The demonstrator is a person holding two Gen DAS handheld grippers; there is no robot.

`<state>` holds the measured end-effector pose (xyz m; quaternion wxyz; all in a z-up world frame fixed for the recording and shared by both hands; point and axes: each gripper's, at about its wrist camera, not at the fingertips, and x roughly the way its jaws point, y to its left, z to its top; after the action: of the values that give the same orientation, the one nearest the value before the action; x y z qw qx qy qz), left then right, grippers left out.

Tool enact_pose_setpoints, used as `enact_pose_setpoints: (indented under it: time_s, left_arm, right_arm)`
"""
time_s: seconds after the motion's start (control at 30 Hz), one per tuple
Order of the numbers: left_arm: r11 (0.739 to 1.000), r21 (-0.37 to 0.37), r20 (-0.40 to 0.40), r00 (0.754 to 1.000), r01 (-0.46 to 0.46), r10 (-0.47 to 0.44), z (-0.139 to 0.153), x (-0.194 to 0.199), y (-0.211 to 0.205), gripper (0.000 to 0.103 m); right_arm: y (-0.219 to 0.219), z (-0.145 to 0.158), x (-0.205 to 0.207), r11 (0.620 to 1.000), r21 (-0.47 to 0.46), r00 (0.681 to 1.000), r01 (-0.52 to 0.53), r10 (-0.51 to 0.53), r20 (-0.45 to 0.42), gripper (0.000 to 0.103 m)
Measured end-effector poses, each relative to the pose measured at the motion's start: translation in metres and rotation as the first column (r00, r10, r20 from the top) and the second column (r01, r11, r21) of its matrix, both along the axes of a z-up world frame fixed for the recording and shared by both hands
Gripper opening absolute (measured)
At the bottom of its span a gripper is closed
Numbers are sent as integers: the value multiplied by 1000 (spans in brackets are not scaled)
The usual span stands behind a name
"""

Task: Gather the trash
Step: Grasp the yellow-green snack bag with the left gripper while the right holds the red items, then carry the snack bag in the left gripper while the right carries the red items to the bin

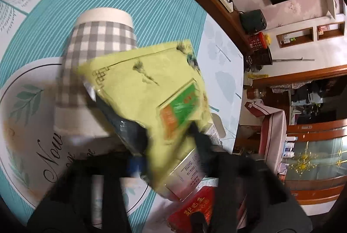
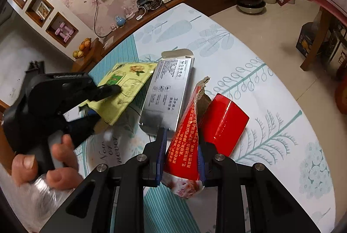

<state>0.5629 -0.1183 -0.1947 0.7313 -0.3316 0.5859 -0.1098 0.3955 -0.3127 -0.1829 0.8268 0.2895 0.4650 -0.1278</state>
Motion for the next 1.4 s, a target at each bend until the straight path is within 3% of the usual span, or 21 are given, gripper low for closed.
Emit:
enact_pose_setpoints:
  time_s: [0.03,0.1,0.27,0.4,0.53,0.67,0.8,0.97,1.07,1.2,1.4]
  left_arm:
    - [1000,26,21,1000,8,-9,5,-3,-3,13]
    - [998,49,67,997,35,-38,16,-8,-5,9]
    - [991,74,117,986,112,-120,48,-30,5,6]
    - [970,87,118,965,227,-236,71,-59,21,6]
    - [916,151,136,910,371,-391,88,-98,44,6]
    - [836,210,154,827,507,-540,102,-146,65,6]
    - [769,256,154,760,586,-631,109,-186,82,6]
    - [726,298,165,716,620,-679,120,-242,112,6]
    - [724,324,187,709,609,-680,129,-277,120,6]
    - [740,359,218,720,568,-659,143,-327,130,6]
    - [795,375,228,784,476,-577,154,-421,132,6]
  right_arm:
    - [1,1,-2,1000,-2,1000,-1,1,-1,24]
    - [4,4,-5,1000,-10,1000,-1,1,-2,24]
    - [20,20,-22,999,-39,1000,-6,5,-5,24]
    - [43,40,-49,998,-63,1000,-17,17,-5,24]
    - [71,59,-89,995,-99,1000,-29,29,-2,24]
    - [94,65,-130,996,-85,1000,-26,25,-18,24]
    - [119,66,-171,995,-72,997,-61,58,-45,24]
    - [146,77,-221,981,-81,984,-175,171,-48,24]
    - [151,88,-254,968,-95,973,-232,232,-14,24]
    - [147,100,-296,943,-128,950,-307,312,25,24]
    - [125,109,-376,921,-105,922,-375,383,62,24]
